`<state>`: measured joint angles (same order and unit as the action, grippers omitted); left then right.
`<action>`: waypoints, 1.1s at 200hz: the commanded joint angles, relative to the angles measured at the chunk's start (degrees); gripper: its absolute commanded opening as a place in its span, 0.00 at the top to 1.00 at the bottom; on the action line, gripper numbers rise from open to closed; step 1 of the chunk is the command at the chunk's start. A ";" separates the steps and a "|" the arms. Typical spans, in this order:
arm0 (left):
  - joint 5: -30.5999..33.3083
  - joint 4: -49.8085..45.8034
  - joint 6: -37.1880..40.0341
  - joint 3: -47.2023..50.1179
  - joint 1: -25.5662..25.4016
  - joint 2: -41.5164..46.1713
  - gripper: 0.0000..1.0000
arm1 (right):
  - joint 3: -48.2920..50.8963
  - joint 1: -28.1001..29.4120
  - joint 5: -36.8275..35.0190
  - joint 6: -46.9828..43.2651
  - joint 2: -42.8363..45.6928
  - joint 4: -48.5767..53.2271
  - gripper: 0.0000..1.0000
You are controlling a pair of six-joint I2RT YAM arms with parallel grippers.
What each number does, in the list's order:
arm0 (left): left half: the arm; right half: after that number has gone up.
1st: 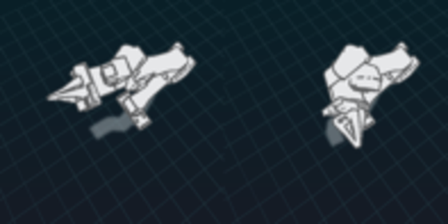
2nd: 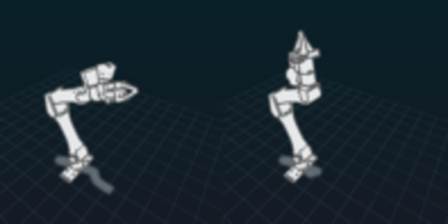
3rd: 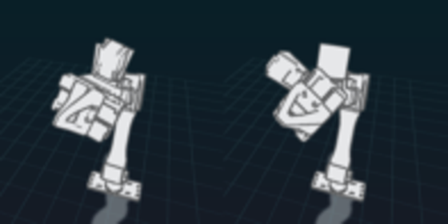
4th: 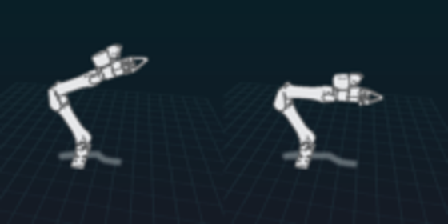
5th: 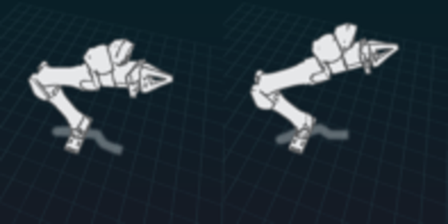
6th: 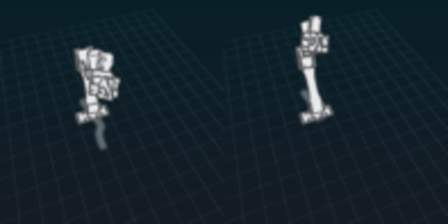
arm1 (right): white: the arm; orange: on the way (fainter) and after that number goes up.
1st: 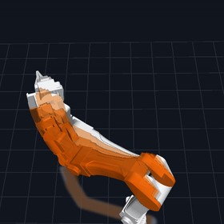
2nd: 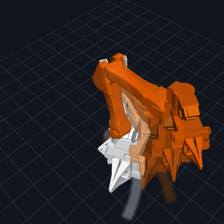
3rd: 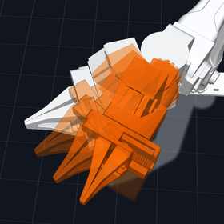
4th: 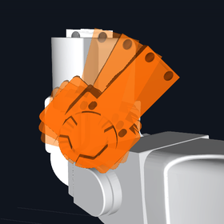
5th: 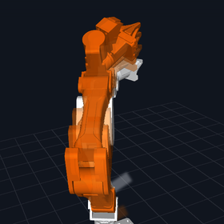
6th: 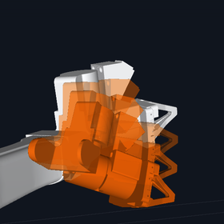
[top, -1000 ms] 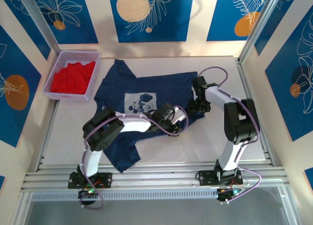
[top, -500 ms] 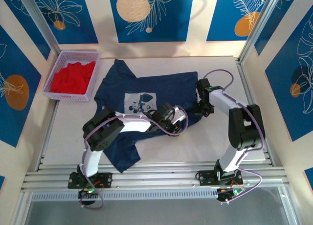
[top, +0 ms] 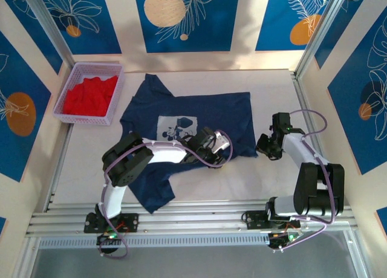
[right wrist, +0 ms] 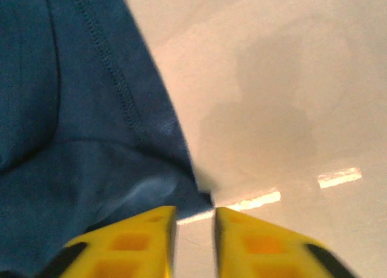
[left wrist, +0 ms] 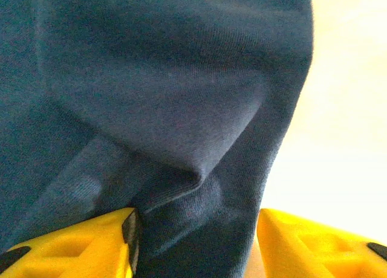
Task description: Fold the inside-out t-shirt
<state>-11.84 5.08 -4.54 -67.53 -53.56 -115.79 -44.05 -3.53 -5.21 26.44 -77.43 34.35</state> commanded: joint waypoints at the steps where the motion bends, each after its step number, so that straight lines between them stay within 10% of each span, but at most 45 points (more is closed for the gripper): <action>1: -0.71 -5.89 -0.83 0.99 0.73 -1.59 0.46 | 0.20 2.37 1.79 0.39 3.71 -3.11 0.63; 72: -0.91 -5.88 -0.91 0.97 0.73 -1.77 0.46 | -8.22 10.61 1.51 -6.18 -11.27 -3.08 0.52; 113: -0.72 -5.98 -0.65 0.91 0.73 -1.63 0.46 | -12.24 13.47 -0.15 -7.27 -18.50 0.59 0.62; 152: -0.91 -6.06 -0.74 0.92 0.73 -1.90 0.46 | -11.09 13.99 -2.09 -6.99 -12.30 2.39 0.92; 220: -1.25 -6.12 -0.75 0.68 0.73 -2.33 0.46 | -2.49 7.99 -0.14 0.48 4.96 6.18 0.93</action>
<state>-12.05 5.04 -4.54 -67.55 -53.47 -115.79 -50.59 6.59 -7.44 22.04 -76.42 37.47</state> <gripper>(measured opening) 0.540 0.074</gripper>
